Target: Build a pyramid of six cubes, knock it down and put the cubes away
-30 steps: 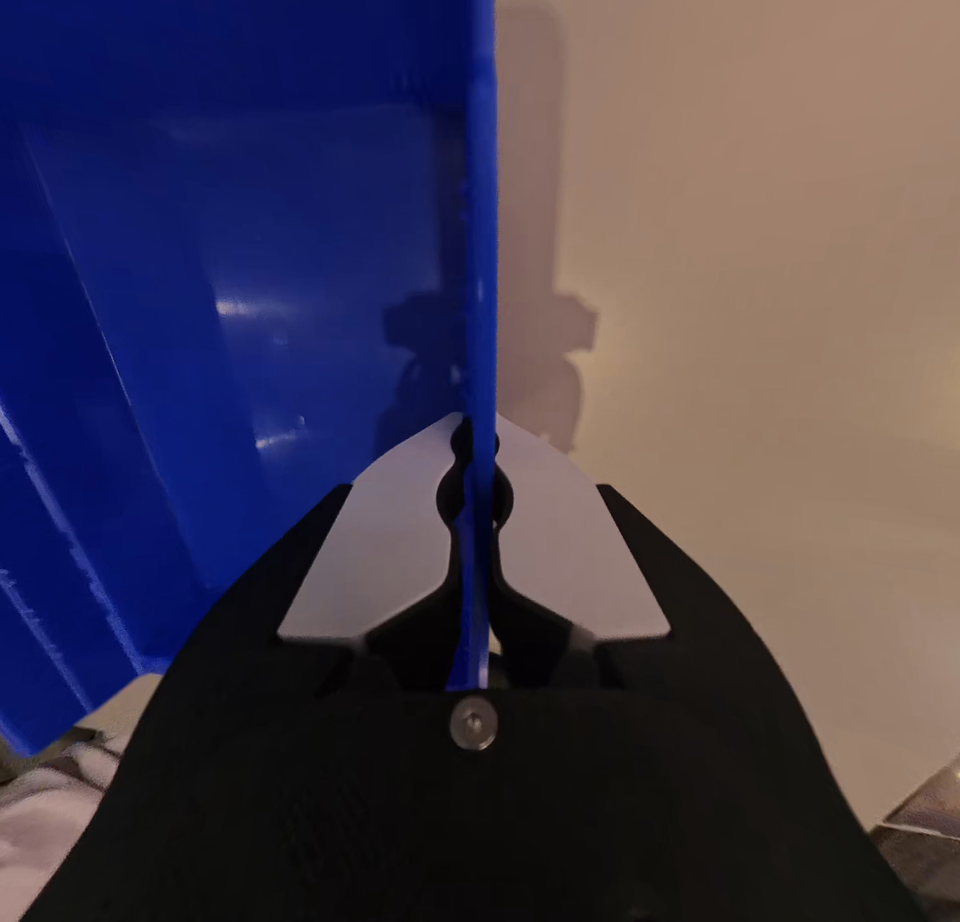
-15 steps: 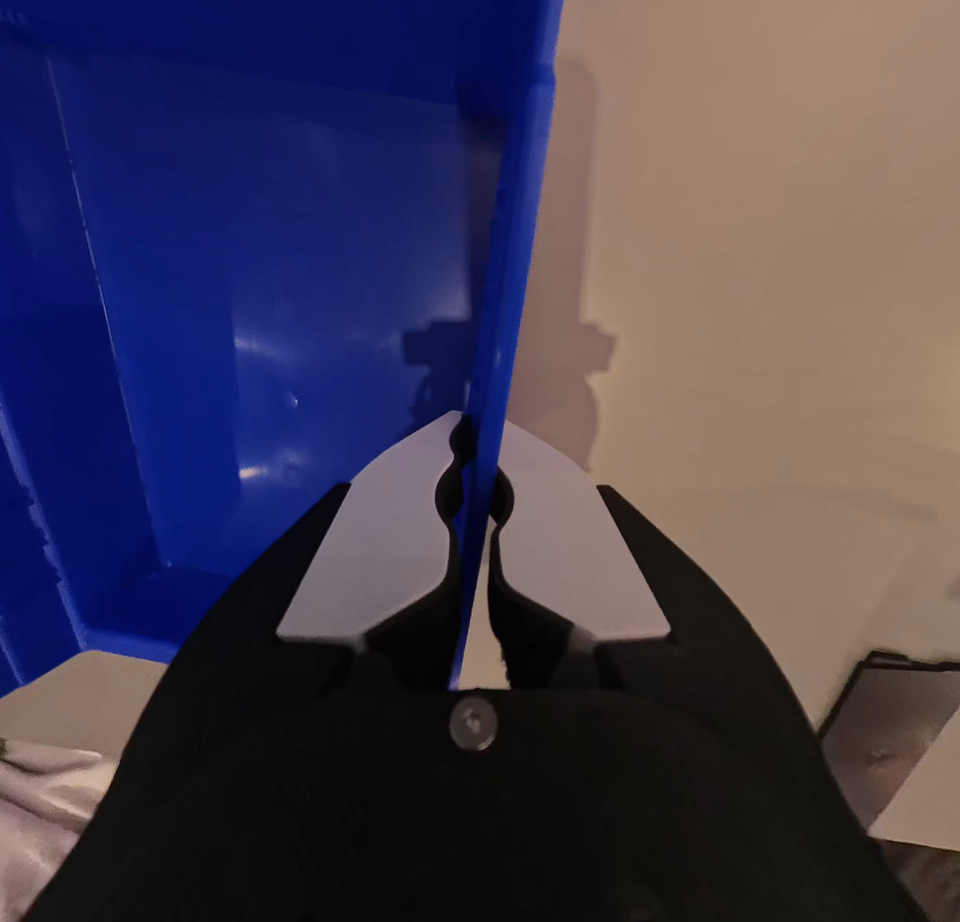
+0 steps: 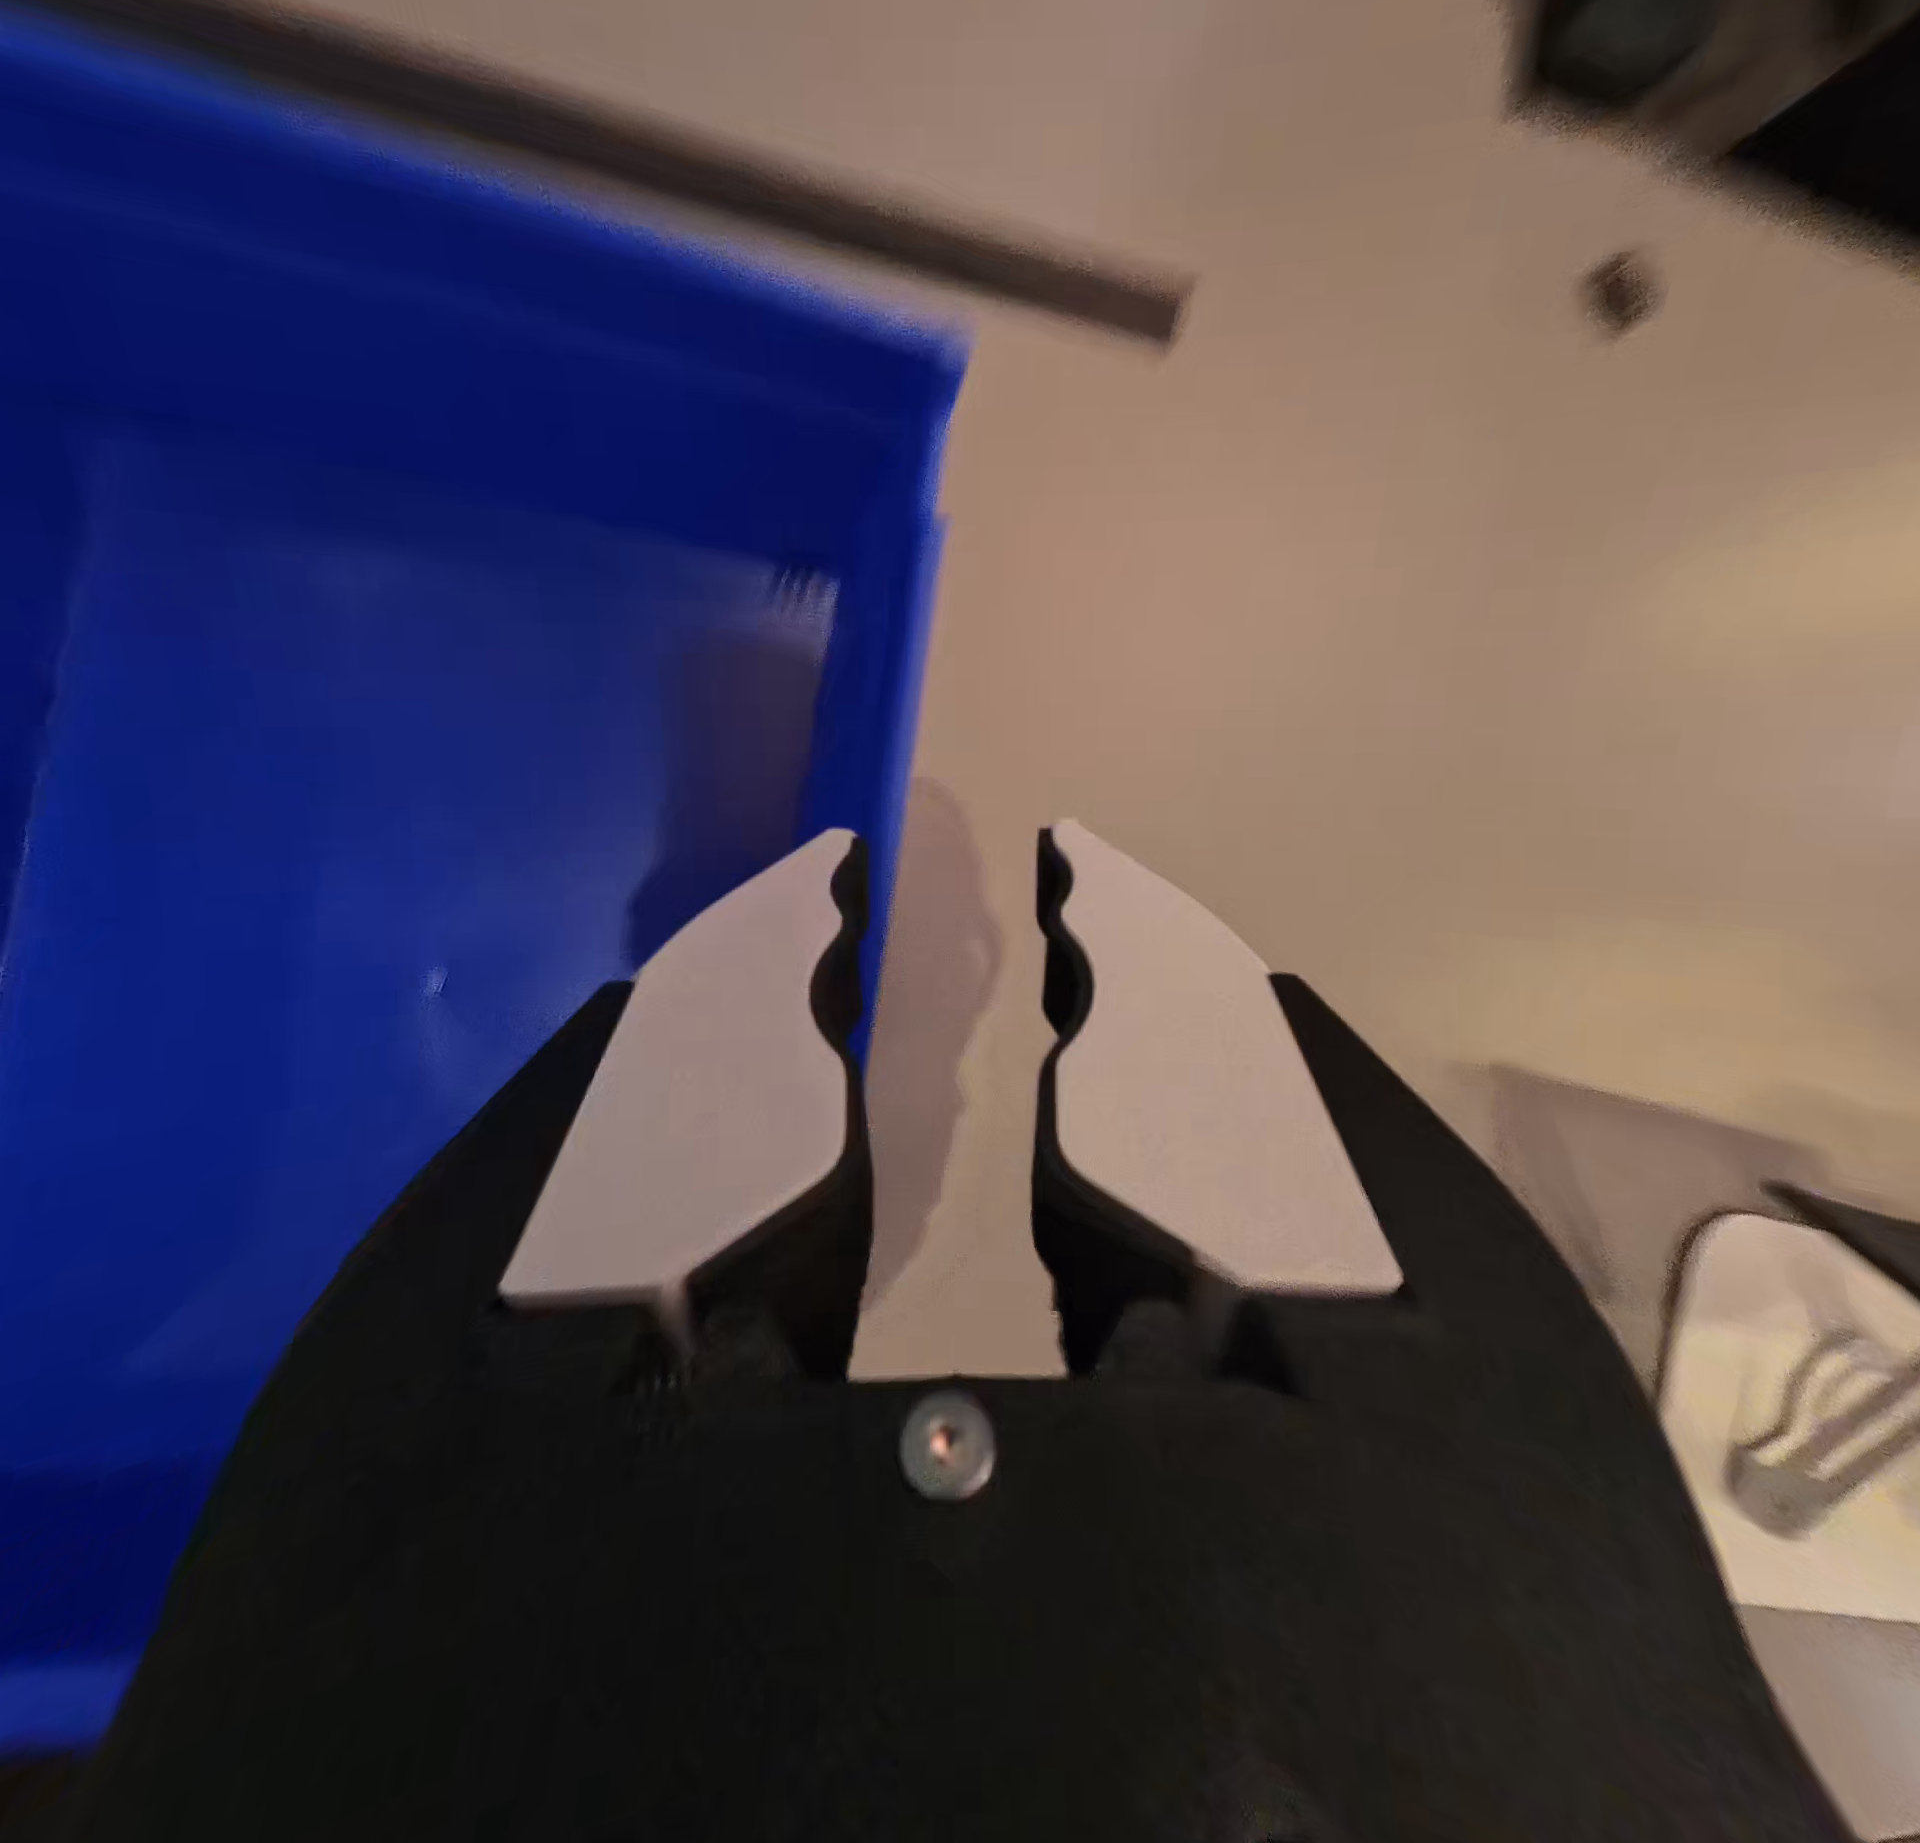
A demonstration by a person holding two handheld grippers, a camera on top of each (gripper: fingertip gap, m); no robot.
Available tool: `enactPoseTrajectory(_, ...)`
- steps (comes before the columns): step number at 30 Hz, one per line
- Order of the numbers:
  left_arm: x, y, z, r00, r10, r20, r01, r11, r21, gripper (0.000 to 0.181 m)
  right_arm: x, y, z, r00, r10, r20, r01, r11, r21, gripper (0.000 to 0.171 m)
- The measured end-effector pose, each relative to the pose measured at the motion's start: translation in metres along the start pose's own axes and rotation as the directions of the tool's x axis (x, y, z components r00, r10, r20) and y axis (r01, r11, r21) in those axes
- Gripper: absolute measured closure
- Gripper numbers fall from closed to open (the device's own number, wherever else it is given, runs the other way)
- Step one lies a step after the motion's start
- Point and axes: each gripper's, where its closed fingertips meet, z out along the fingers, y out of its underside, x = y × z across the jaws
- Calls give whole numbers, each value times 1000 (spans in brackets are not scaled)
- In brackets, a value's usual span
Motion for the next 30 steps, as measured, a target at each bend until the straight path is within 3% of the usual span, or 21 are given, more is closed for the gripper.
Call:
enactPoseTrajectory(2, 7, -23, -19, 998, -15, -64, 25, 987, 161, 150, 12, -33, -39, 990, 15, -143, 22, 968, 250, 139)
enactPoseTrajectory(4, 17, -35, -37, 990, -18, -142, 58, 960, 275, 148, 6, -63, -89, 978, 47, -201, 61, 866, 497, 138)
enactPoseTrajectory(8, 35, -29, -39, 968, 95, -230, -15, 944, 329, 145, -54, -101, -165, 998, -15, -63, 61, 552, 832, 109)
enactPoseTrajectory(9, 36, -23, -31, 965, 117, -234, -44, 954, 296, 146, -72, -106, -172, 998, -56, 8, 23, 521, 853, 109)
enactPoseTrajectory(12, 36, -4, -6, 959, 194, -207, -158, 971, 180, 153, -126, -116, -173, 943, -183, 279, -127, 575, 808, 103)
enactPoseTrajectory(15, 36, 3, 17, 943, 285, -170, -265, 956, 127, 156, -158, -129, -199, 855, -305, 419, -229, 503, 834, 111)
enactPoseTrajectory(17, 45, 9, 31, 916, 347, -200, -333, 937, 101, 166, -164, -134, -215, 833, -361, 418, -246, 435, 866, 135)
enactPoseTrajectory(19, 52, 16, 45, 888, 402, -223, -399, 915, 60, 181, -157, -138, -221, 861, -324, 391, -268, 365, 892, 136)
enactPoseTrajectory(21, 60, 24, 58, 857, 453, -245, -462, 886, 20, 181, -154, -138, -221, 874, -316, 369, -277, 300, 913, 137)
enactPoseTrajectory(24, 67, 22, 73, 833, 509, -216, -520, 854, 6, 181, -158, -134, -202, 852, -321, 413, -285, 377, 881, 139)
enactPoseTrajectory(28, 84, -4, 66, 839, 506, -197, -486, 862, 144, 181, -159, -134, -208, 867, -350, 354, -253, 302, 919, 140)
enactPoseTrajectory(30, 90, -22, 52, 850, 491, -190, -438, 860, 263, 181, -161, -134, -217, 894, -353, 276, -196, 246, 949, 156)
